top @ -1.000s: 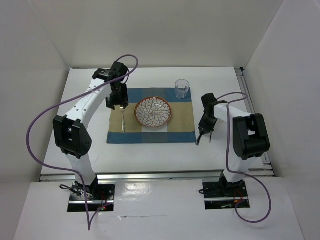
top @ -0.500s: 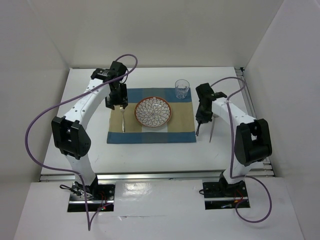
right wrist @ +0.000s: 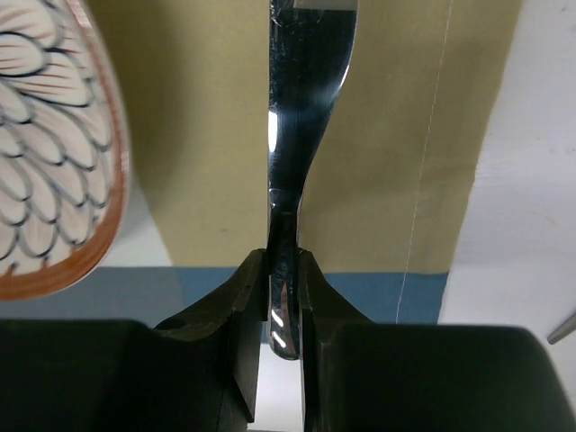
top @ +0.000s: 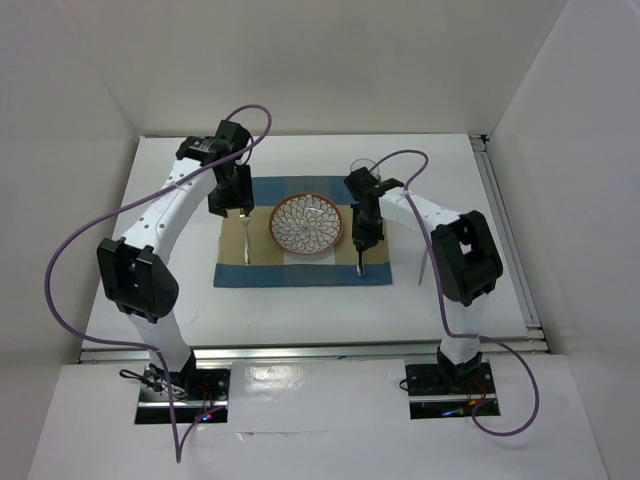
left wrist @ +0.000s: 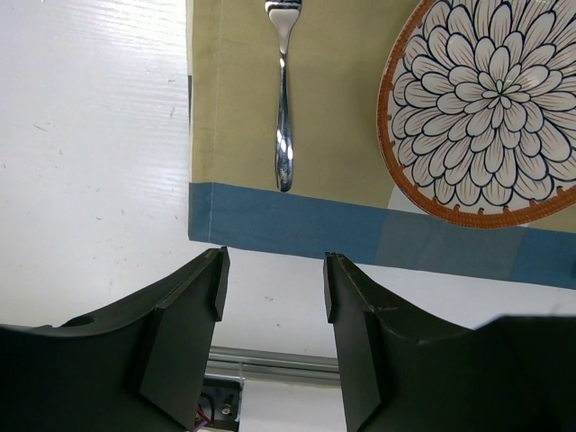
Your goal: Set the dinner table for one person
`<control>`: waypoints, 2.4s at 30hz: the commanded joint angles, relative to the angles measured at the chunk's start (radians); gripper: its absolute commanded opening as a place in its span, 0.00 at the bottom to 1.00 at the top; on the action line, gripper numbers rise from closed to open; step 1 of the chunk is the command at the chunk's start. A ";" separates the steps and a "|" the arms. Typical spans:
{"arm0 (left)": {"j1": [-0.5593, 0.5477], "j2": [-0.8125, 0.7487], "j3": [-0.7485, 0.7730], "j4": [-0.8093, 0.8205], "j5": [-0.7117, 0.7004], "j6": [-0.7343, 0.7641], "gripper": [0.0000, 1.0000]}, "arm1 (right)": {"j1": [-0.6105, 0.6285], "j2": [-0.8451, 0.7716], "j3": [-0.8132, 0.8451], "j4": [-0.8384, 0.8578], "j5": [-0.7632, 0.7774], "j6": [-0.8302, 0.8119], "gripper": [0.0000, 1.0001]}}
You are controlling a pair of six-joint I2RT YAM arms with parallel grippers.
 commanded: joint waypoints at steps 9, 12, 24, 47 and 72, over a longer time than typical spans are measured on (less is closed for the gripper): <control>0.028 -0.072 -0.034 0.004 0.014 0.012 0.63 | 0.015 0.068 0.015 0.080 -0.005 -0.002 0.05; 0.028 -0.072 -0.044 0.004 0.023 0.012 0.63 | 0.015 0.056 0.015 0.094 -0.005 0.007 0.05; 0.028 -0.072 -0.054 0.004 0.032 0.021 0.63 | 0.024 0.118 0.089 0.074 0.016 0.007 0.29; 0.028 -0.070 -0.063 0.033 0.115 0.048 0.62 | -0.401 -0.166 -0.220 0.080 0.050 0.031 0.53; 0.028 -0.072 -0.054 0.033 0.112 0.048 0.62 | -0.423 -0.162 -0.378 0.313 0.002 -0.075 0.00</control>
